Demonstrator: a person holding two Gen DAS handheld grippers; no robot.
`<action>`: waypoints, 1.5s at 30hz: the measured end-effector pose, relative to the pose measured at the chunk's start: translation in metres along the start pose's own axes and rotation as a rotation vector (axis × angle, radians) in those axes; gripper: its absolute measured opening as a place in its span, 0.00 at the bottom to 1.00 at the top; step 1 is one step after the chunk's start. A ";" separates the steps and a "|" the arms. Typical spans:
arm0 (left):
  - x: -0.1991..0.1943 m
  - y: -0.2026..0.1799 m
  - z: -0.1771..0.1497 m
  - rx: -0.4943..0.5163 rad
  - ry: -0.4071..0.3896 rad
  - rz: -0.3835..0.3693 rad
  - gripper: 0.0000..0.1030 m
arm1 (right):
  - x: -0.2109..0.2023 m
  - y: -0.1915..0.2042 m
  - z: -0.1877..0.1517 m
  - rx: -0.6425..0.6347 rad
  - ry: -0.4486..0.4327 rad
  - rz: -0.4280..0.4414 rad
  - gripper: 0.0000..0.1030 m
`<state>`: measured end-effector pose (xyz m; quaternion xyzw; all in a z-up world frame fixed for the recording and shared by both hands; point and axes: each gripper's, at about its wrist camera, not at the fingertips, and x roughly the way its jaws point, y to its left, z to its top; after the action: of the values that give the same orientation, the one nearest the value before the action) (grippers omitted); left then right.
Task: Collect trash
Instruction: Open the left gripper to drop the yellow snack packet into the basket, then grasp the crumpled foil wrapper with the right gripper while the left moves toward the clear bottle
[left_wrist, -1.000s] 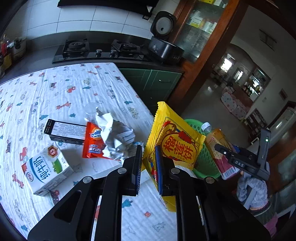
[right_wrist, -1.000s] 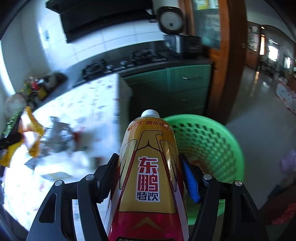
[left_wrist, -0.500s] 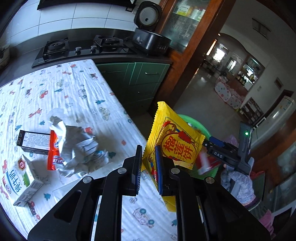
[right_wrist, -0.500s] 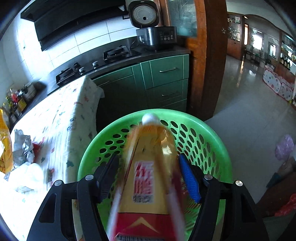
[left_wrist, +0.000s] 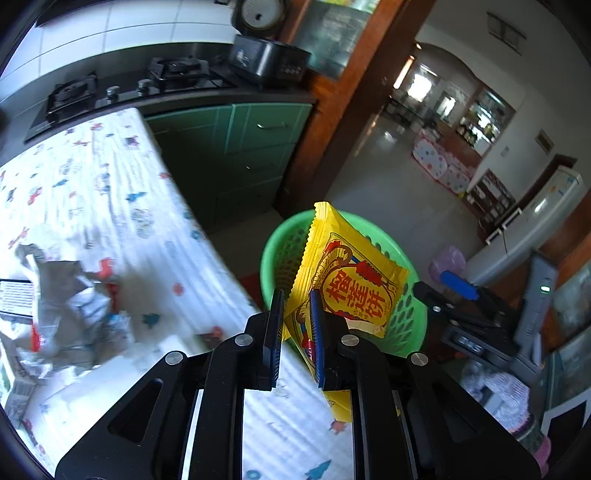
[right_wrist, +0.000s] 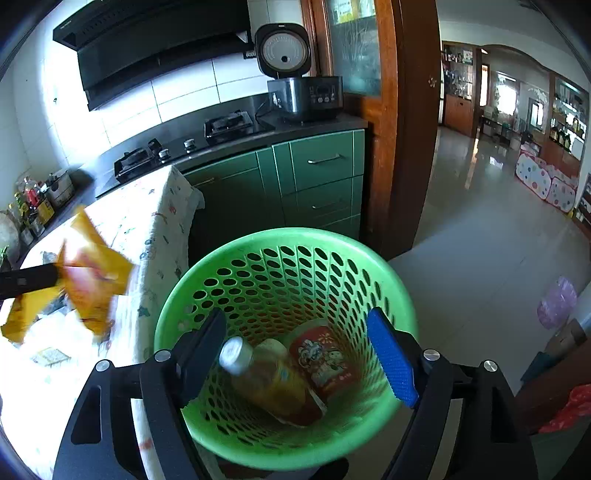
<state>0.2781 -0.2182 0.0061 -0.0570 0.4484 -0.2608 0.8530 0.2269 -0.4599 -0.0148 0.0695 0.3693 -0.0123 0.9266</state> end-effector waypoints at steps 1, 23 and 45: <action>0.004 -0.003 0.000 0.004 0.005 -0.003 0.13 | -0.005 -0.001 -0.002 0.000 -0.007 -0.003 0.75; 0.056 -0.040 -0.019 0.043 0.107 -0.011 0.45 | -0.048 -0.025 -0.036 0.059 -0.046 0.013 0.78; -0.061 0.057 -0.057 -0.029 -0.025 0.177 0.50 | -0.067 0.065 -0.022 -0.036 -0.071 0.142 0.81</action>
<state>0.2274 -0.1311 -0.0016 -0.0326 0.4446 -0.1770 0.8775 0.1684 -0.3948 0.0230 0.0782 0.3306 0.0576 0.9388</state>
